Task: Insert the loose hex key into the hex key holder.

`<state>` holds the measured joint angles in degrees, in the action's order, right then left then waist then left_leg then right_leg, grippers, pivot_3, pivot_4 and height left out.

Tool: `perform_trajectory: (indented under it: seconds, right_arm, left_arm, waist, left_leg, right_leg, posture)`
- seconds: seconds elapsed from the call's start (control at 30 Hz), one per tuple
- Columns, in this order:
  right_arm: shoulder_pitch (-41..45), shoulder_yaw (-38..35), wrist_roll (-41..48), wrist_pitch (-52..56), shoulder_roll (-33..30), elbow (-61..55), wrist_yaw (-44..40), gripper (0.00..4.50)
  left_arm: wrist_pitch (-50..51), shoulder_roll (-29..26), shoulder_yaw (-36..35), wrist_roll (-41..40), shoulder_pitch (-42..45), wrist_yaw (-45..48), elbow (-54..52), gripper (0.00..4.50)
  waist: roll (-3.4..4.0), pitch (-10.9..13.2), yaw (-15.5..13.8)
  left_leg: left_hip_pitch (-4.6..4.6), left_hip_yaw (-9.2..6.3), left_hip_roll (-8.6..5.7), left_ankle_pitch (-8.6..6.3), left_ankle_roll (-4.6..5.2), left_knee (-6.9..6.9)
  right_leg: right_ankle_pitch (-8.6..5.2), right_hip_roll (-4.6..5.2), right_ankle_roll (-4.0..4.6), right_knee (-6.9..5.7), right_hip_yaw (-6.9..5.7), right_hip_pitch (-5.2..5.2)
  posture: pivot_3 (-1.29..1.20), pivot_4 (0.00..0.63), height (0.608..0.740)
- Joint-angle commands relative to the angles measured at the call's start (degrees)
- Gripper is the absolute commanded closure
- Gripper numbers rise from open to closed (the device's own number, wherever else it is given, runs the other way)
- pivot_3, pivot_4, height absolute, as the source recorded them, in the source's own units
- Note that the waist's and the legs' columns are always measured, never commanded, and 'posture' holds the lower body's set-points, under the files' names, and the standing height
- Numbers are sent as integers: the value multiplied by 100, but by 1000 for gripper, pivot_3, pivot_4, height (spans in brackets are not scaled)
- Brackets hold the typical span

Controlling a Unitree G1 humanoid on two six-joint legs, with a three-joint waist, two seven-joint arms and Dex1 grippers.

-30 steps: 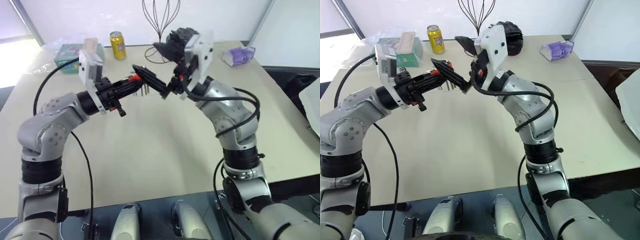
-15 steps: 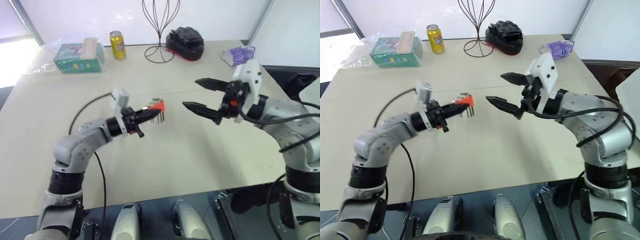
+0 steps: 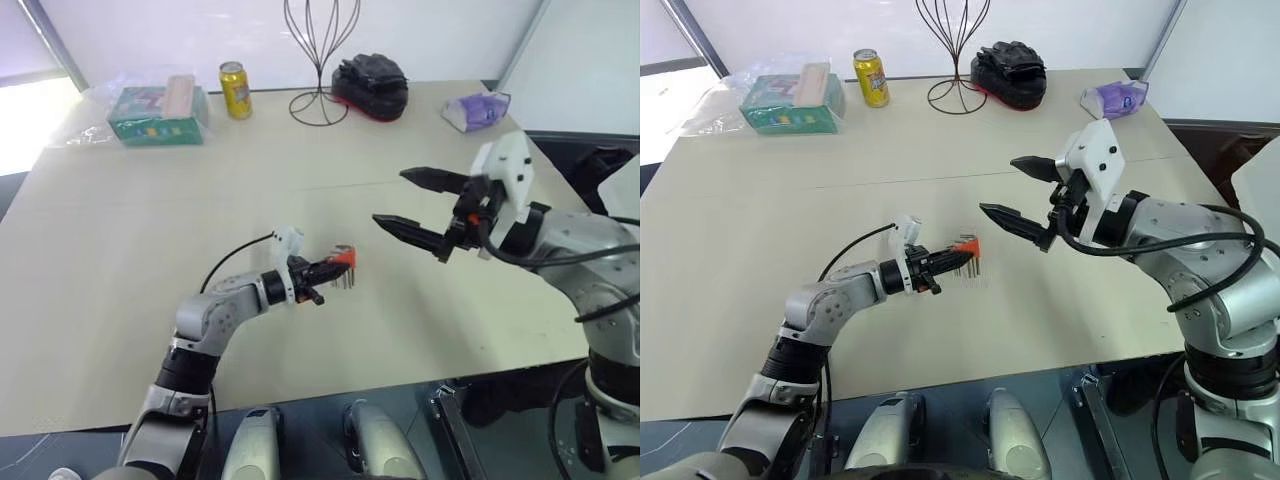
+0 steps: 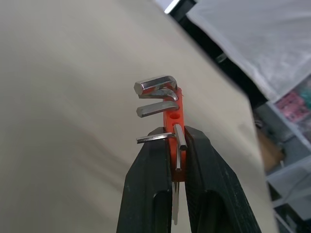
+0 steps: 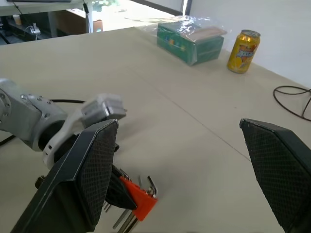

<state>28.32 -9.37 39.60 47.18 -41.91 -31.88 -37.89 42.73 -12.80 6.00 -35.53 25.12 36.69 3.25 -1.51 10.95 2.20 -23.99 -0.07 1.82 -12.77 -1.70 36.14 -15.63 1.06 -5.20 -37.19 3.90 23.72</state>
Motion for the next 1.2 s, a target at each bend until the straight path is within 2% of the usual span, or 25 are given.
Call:
perform_trajectory:
  seconds: [0.03, 0.1, 0.23, 0.3, 0.43, 0.53, 0.8, 0.9, 1.07, 1.2]
  right_arm:
    - [51, -56, -10, -144, -5, -138, 77, 275]
    - [73, -16, -35, -192, 3, -97, 73, 275]
    - [118, 79, -87, -291, 0, 6, 22, 275]
    - [131, 128, -124, -350, -15, 68, -14, 275]
    - [102, 191, -197, -437, -83, 188, -155, 275]
    - [-80, 308, -362, -565, -356, 343, -555, 275]
    - [-470, 707, -1043, -1296, -1402, 859, -1886, 275]
    - [-475, 832, -1280, -1624, -1653, 1101, -2293, 275]
    - [-372, 985, -1588, -2036, -1813, 1407, -2724, 275]
    - [-228, 1040, -1748, -2225, -1772, 1590, -2870, 275]
  left_arm:
    - [-109, -19, -56, 210, -16, -79, 76, 3578]
    - [-116, -83, -82, 319, -34, -98, 165, 2753]
    - [-308, -236, -249, 502, -29, -166, 261, 700]
    - [-565, -381, -331, 657, 5, -218, 275, 48]
    - [-1254, -650, -517, 1038, 142, -351, 367, 48]
    - [-1588, -1129, -663, 1237, 233, -125, 9, 48]
    - [-482, -2323, -1164, 241, 46, 893, -1448, 48]
    - [21, -2854, -1422, -439, -162, 1418, -2118, 48]
    - [594, -3608, -1876, -1220, -634, 1844, -2944, 48]
    - [808, -3911, -2222, -1601, -913, 1861, -3228, 48]
  waist:
    - [0, 0, -4]
    - [0, 0, -3]
    - [0, -2, -2]
    - [0, -2, 15]
    - [1, -2, 30]
    - [1, -2, 7]
    - [1, -1, -121]
    - [1, -1, -120]
    - [3, 0, -106]
    - [4, 1, -110]
  left_leg:
    - [0, 0, 0, 0, 0, 0]
    - [0, 0, 0, 0, 0, 0]
    - [6, -1, 1, 0, 0, 0]
    - [15, -1, 2, 0, 0, 0]
    - [33, 1, 7, 0, 0, -4]
    - [27, 1, 8, 0, 0, -5]
    - [-31, 12, 2, 0, 0, 4]
    - [-35, 13, 3, 0, 0, 7]
    - [-35, 15, 6, 0, 0, 5]
    - [-36, 16, 7, 0, 0, 8]
  right_leg:
    - [0, 0, 0, 0, 0, 0]
    - [0, 1, 0, 0, 0, 0]
    - [0, 1, 0, 0, 0, -5]
    - [0, -1, 2, -1, 0, -11]
    - [1, -11, 6, -4, 8, -18]
    - [1, -10, 5, -2, 7, -15]
    - [2, 15, 1, 0, 1, 31]
    - [1, 11, 2, -1, 1, 37]
    - [1, 10, 3, -4, 2, 43]
    - [0, 7, 4, -6, 2, 47]
  posture:
    - [0, 150, 740]
    - [0, 150, 740]
    - [0, 150, 740]
    - [0, 150, 740]
    - [0, 150, 740]
    - [0, 150, 740]
    - [0, 150, 740]
    - [0, 150, 740]
    - [0, 150, 740]
    - [0, 150, 740]
